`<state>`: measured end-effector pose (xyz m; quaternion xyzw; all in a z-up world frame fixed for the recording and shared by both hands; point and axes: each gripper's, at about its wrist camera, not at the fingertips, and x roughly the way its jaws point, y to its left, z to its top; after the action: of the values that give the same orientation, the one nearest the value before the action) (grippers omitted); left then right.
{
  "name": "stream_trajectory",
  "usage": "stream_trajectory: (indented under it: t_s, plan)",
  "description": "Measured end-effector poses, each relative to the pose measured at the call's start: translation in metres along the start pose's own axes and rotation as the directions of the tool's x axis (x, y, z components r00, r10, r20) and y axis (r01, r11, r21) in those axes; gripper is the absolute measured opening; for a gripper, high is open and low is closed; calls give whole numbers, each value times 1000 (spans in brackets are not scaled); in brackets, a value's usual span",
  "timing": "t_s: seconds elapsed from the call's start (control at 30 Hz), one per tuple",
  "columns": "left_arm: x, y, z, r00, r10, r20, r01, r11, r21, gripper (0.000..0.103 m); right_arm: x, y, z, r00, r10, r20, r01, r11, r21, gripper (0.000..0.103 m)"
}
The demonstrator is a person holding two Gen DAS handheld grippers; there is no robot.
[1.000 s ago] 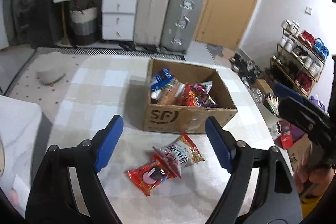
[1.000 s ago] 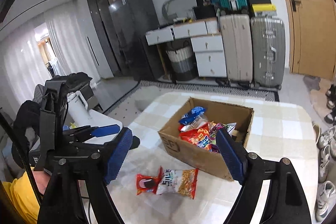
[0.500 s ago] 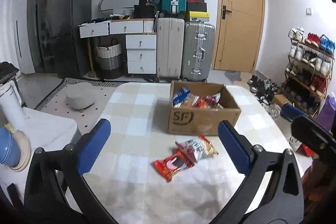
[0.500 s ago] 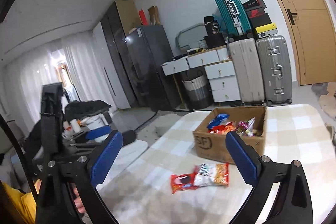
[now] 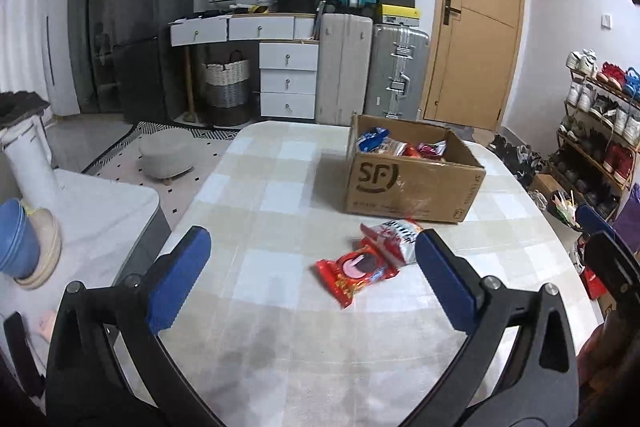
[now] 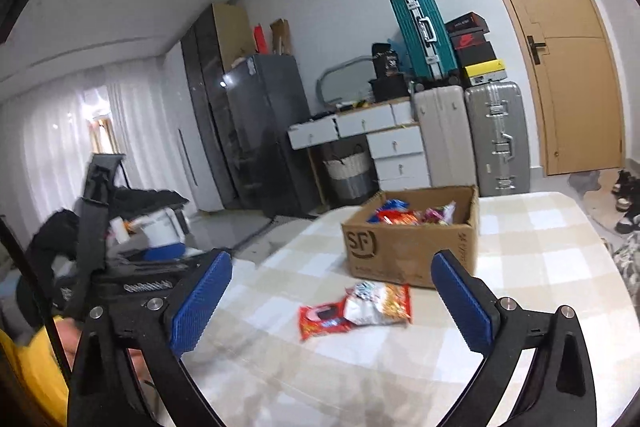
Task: Organize snacks
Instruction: 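Move both tools back toward the red cookie pack and white snack bag, then grasp the red cookie pack with left tool while right tool grasps white snack bag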
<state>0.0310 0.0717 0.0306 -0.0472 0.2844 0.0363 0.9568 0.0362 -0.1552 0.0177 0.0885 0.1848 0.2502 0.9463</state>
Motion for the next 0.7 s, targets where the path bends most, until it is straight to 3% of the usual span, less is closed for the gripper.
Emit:
stream_trajectory:
  t_s: [0.37, 0.7]
  plan:
    - [56, 6, -31, 993, 8, -122, -7, 1000, 15, 102, 35, -14, -15, 996, -7, -84, 8, 1000, 0, 102]
    - [99, 7, -35, 980, -8, -199, 11, 1000, 13, 102, 101, -27, -23, 960, 3, -280, -2, 1000, 4, 102]
